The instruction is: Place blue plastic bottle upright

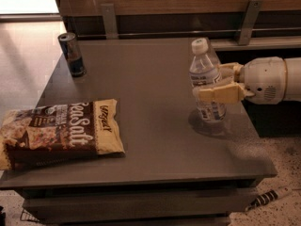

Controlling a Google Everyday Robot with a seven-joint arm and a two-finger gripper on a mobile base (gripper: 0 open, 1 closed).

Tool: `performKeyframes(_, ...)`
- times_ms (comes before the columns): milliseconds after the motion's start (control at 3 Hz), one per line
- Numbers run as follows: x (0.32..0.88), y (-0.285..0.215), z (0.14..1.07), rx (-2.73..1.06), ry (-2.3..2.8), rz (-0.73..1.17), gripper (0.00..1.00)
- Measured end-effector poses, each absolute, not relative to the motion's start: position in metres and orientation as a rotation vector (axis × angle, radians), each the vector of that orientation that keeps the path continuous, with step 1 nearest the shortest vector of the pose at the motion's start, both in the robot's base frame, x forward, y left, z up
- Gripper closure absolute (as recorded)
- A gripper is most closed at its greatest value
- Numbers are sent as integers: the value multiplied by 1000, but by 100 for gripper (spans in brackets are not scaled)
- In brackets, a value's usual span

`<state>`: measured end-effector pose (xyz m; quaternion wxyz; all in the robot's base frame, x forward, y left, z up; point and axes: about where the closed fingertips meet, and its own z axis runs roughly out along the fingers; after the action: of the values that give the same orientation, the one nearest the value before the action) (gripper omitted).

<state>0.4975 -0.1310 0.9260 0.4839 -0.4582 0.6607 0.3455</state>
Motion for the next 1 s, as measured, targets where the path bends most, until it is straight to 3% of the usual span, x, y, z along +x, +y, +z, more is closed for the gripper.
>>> performKeyframes(1000,475,-90,919,-1108,1498,936,100)
